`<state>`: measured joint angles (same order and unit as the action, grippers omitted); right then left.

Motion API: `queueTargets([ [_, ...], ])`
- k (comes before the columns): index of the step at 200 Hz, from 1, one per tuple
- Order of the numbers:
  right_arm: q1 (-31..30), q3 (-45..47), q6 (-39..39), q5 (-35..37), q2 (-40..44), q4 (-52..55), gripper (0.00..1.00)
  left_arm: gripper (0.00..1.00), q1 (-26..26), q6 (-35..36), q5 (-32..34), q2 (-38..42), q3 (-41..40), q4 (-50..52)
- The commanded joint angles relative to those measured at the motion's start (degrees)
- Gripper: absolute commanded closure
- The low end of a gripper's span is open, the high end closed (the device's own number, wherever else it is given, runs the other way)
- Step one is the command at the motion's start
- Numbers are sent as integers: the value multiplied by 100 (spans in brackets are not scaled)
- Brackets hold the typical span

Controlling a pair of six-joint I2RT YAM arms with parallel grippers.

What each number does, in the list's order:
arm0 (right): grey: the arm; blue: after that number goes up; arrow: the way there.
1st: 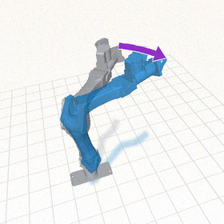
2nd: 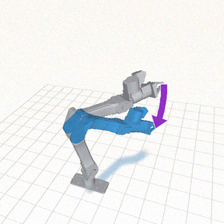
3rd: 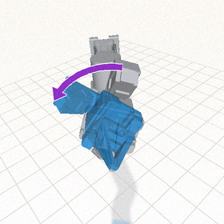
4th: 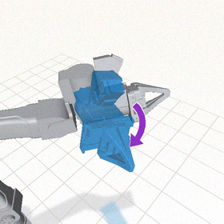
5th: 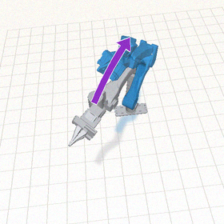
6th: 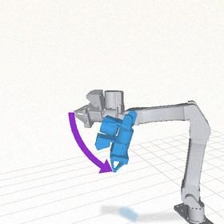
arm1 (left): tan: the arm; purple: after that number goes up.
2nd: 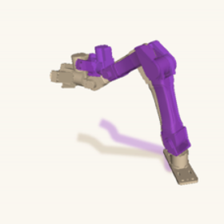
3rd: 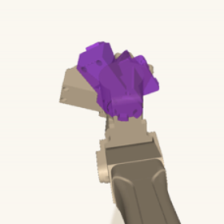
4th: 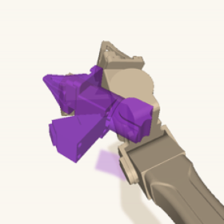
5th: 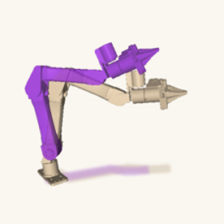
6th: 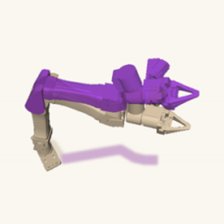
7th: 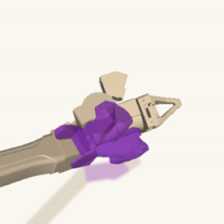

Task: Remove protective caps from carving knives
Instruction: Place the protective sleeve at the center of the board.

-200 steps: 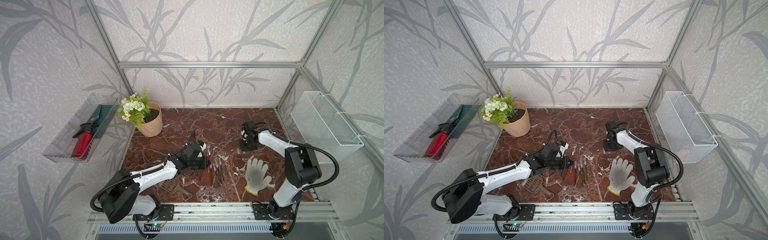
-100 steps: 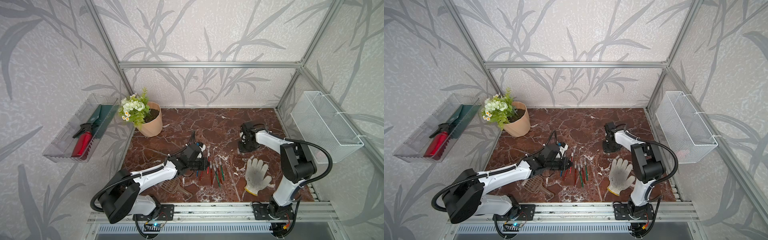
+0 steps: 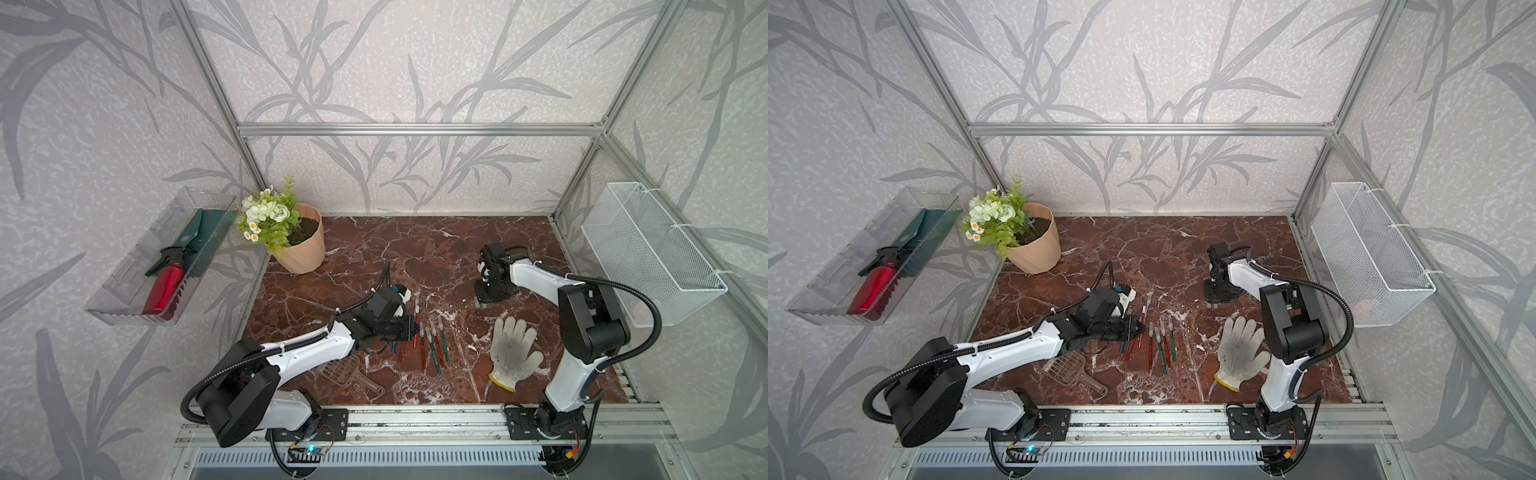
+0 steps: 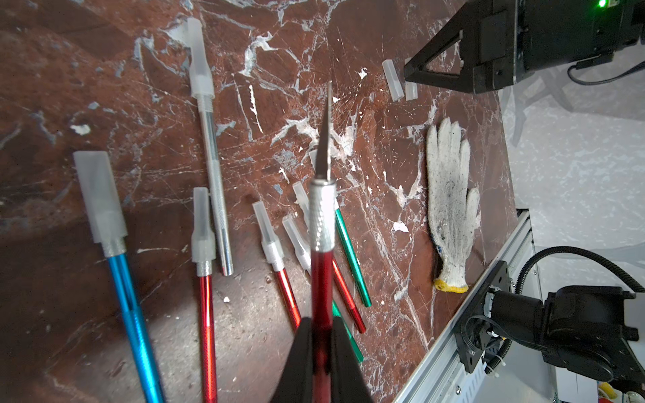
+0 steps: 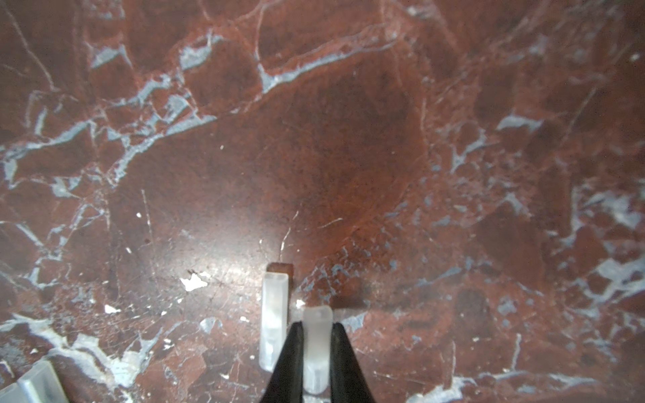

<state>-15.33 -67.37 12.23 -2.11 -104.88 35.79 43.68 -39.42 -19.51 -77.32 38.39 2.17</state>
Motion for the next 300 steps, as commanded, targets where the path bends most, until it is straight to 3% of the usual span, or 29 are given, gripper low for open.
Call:
queueTargets([
  [1,-22,-144,8,-81,-120,-11,85,96,-44,74,79,73,45,68],
  [165,-22,-181,45,-79,-174,-46,78,97,-87,66,72,34,40,30],
  [300,-31,30,2,44,453,38,78,97,-200,-48,313,158,31,136],
])
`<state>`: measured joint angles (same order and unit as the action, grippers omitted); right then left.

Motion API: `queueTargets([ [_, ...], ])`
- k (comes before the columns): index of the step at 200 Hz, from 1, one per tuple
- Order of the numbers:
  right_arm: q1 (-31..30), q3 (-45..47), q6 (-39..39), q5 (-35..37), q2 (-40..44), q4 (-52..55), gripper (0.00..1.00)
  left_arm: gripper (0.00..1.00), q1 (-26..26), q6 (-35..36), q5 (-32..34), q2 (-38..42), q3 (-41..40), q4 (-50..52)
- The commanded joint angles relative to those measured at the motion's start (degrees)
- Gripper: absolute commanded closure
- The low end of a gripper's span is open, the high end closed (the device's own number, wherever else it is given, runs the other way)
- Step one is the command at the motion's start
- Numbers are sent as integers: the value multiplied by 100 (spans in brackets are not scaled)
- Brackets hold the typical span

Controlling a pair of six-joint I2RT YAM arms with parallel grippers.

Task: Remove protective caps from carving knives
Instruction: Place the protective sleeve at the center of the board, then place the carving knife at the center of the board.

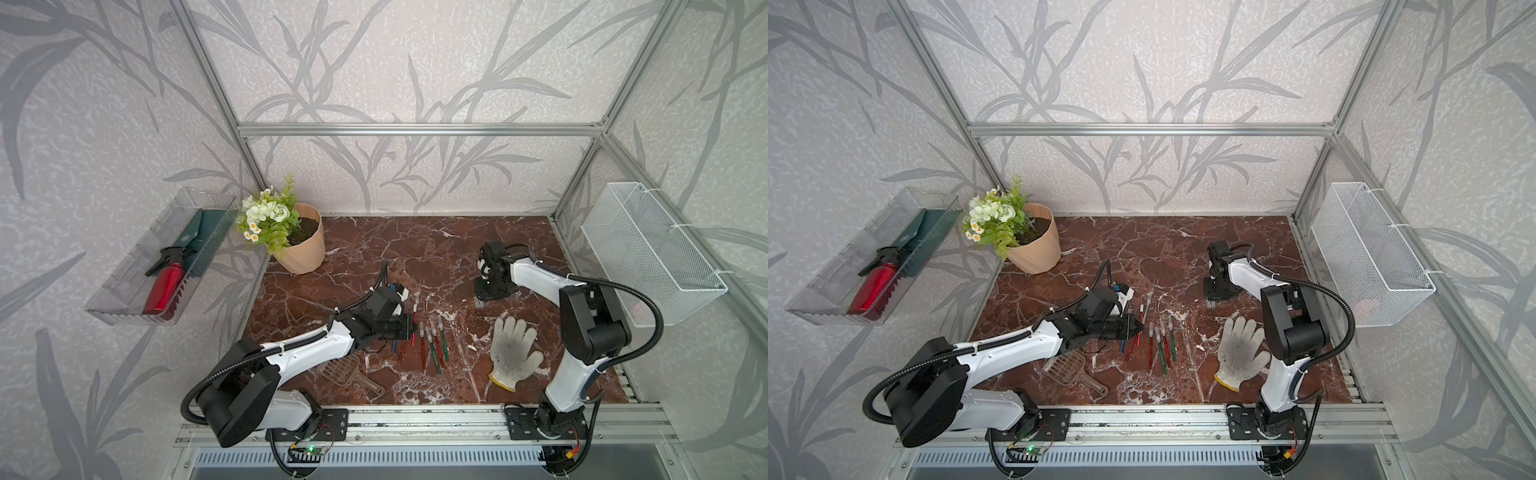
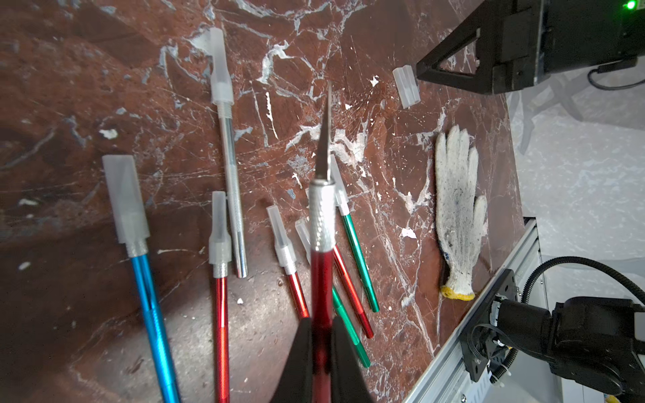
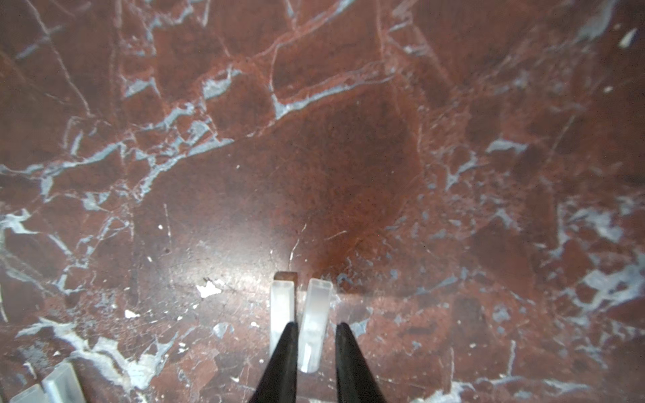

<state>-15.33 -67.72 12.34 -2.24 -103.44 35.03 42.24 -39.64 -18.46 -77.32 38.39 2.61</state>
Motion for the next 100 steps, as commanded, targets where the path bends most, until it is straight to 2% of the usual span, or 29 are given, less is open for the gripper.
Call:
queueTargets([
  [1,-31,70,-10,57,317,112,78,97,-57,-26,205,161,30,91],
  [28,-82,256,-54,-45,533,4,77,97,-116,-44,329,273,-15,109],
  [60,-195,626,-88,-96,1164,-137,73,97,-257,-3,360,436,-51,228],
  [100,-426,1161,29,-109,2002,-256,67,97,-679,104,325,627,-76,559],
])
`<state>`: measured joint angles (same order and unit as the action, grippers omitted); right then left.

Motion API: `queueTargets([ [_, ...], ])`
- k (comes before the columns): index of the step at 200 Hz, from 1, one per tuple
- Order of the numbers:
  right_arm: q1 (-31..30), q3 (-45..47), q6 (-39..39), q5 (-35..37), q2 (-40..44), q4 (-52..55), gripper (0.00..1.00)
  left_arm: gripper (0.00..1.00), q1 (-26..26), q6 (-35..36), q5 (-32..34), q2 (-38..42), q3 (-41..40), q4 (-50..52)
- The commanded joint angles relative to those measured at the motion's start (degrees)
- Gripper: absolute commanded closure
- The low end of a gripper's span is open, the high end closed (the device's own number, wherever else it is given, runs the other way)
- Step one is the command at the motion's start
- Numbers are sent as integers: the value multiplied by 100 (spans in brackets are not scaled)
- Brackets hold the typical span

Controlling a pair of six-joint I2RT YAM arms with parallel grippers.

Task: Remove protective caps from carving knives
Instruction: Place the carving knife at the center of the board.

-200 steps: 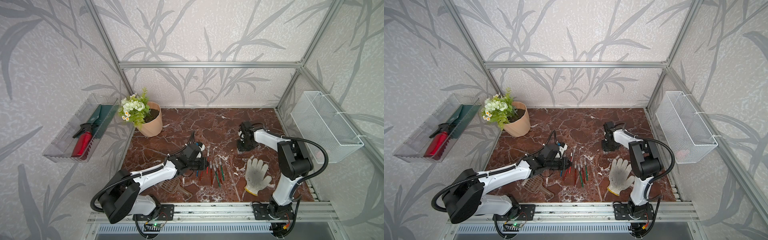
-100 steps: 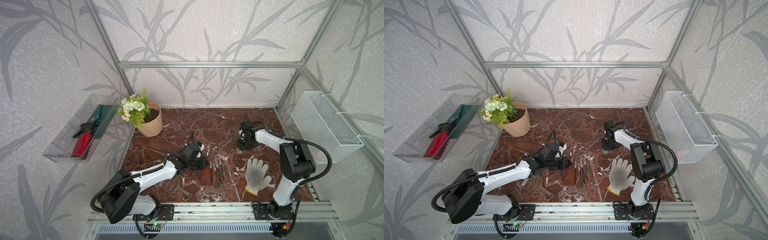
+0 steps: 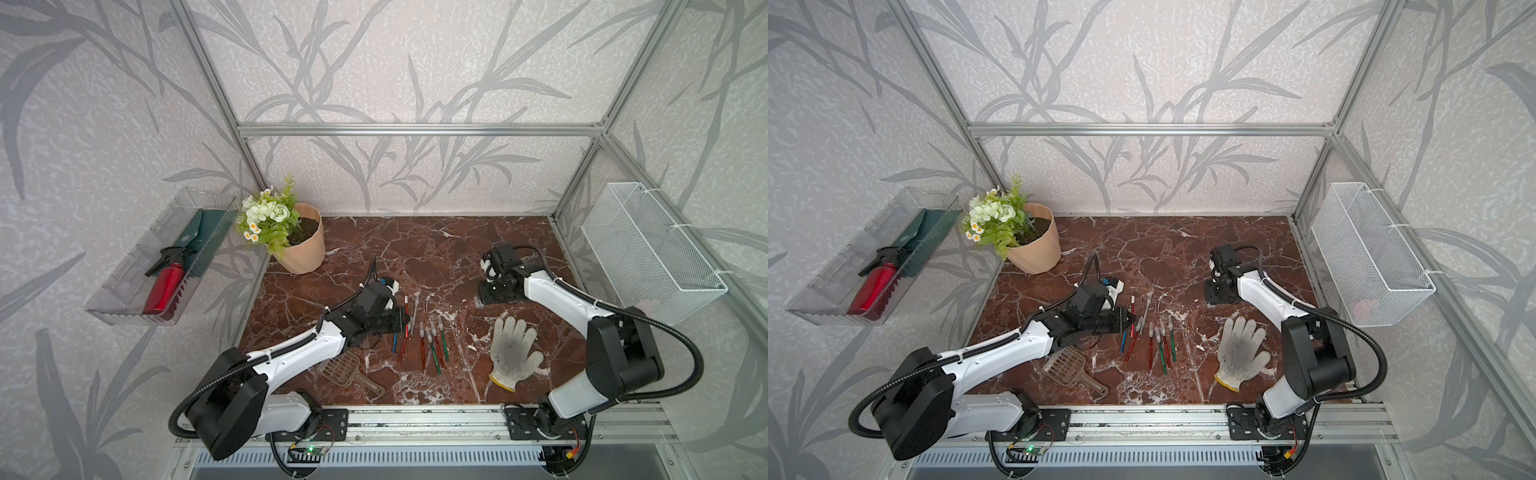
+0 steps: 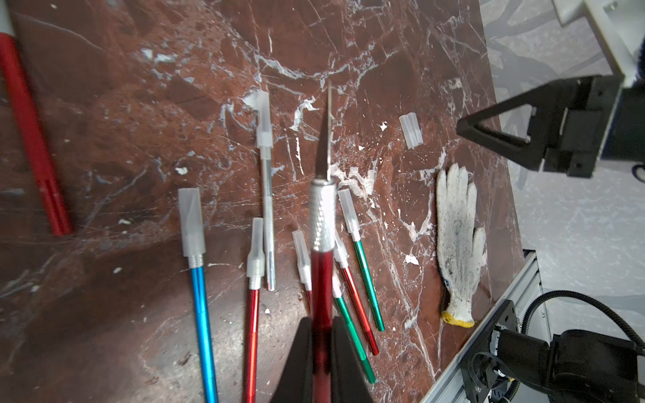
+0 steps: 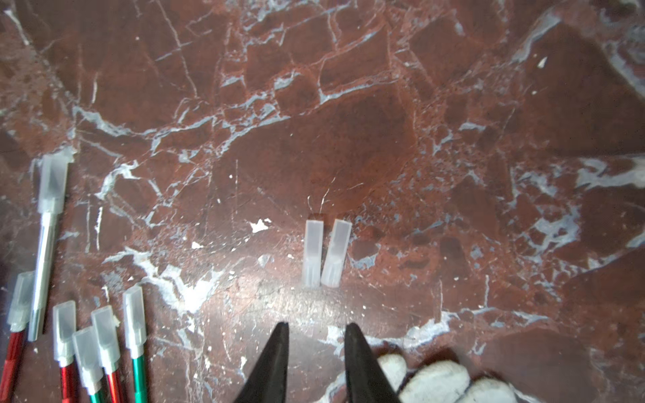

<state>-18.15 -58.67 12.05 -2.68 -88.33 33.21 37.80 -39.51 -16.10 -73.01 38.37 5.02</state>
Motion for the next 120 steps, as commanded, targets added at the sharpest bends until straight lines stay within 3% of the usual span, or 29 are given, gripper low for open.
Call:
queueTargets([
  [1,-153,267,63,-70,523,-76,66,98,-245,96,85,198,-75,322],
  [28,-457,539,114,-190,1143,-112,55,98,-572,286,162,309,-6,698],
  [120,-1498,1104,346,-1191,2765,-451,10,98,-1183,837,1375,-259,708,2173],
])
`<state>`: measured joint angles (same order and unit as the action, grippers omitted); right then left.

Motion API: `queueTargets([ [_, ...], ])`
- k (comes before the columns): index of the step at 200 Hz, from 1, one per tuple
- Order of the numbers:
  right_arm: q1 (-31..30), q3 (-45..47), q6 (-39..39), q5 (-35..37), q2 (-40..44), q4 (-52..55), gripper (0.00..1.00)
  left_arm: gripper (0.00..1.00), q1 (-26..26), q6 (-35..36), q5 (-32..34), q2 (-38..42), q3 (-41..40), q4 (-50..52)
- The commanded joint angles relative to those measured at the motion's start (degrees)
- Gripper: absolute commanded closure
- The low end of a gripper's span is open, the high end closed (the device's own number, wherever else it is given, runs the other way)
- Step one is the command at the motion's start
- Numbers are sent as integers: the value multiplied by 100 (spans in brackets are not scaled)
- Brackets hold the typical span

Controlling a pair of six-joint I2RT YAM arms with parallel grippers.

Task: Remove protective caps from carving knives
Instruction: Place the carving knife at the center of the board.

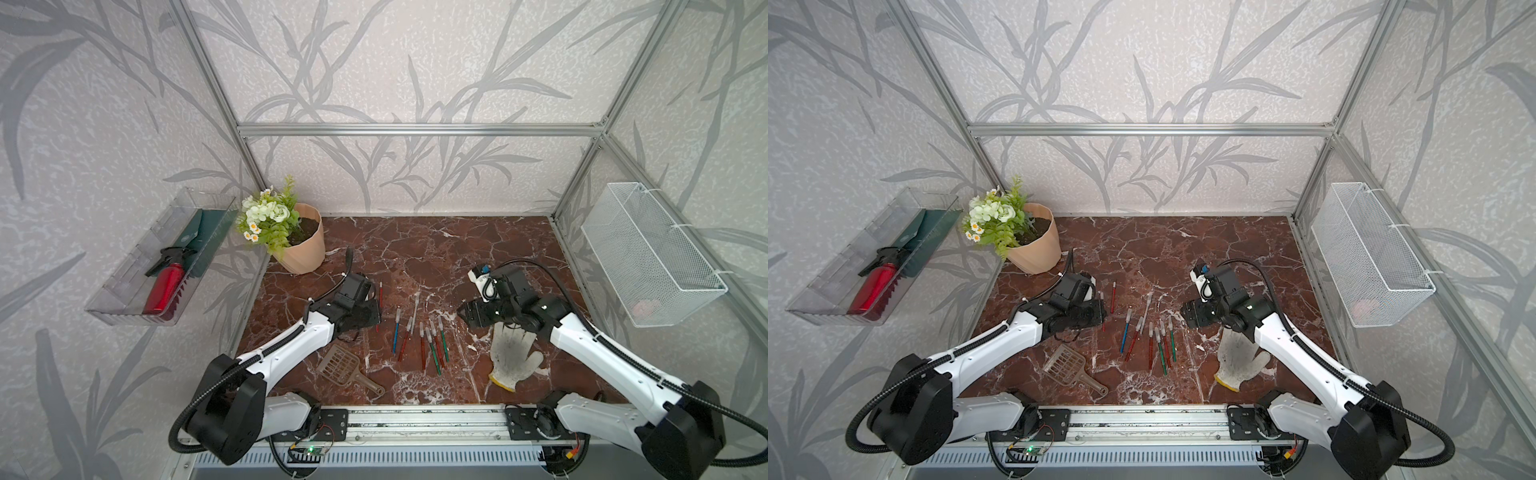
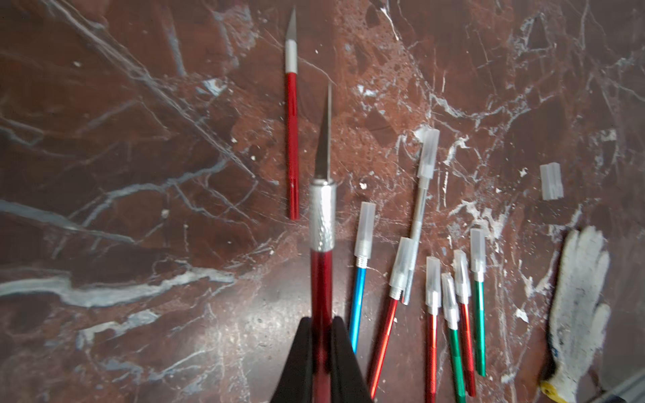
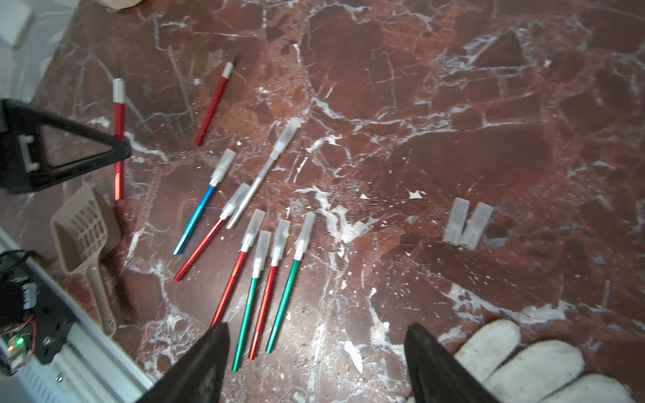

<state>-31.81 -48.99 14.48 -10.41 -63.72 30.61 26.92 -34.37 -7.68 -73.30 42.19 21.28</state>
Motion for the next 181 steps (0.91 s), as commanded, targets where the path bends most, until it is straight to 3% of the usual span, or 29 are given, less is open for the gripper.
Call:
queueTargets([
  [1,-136,145,105,-426,314,-198,10,98,-101,333,545,-243,334,563],
  [21,-167,313,167,-575,550,-379,0,98,-199,526,678,-482,570,700],
  [103,-168,608,170,-629,921,-571,1,99,-398,1157,765,-2055,1868,1064],
  [181,-176,719,181,-544,986,-608,1,99,-398,1302,723,-2908,2603,1176],
])
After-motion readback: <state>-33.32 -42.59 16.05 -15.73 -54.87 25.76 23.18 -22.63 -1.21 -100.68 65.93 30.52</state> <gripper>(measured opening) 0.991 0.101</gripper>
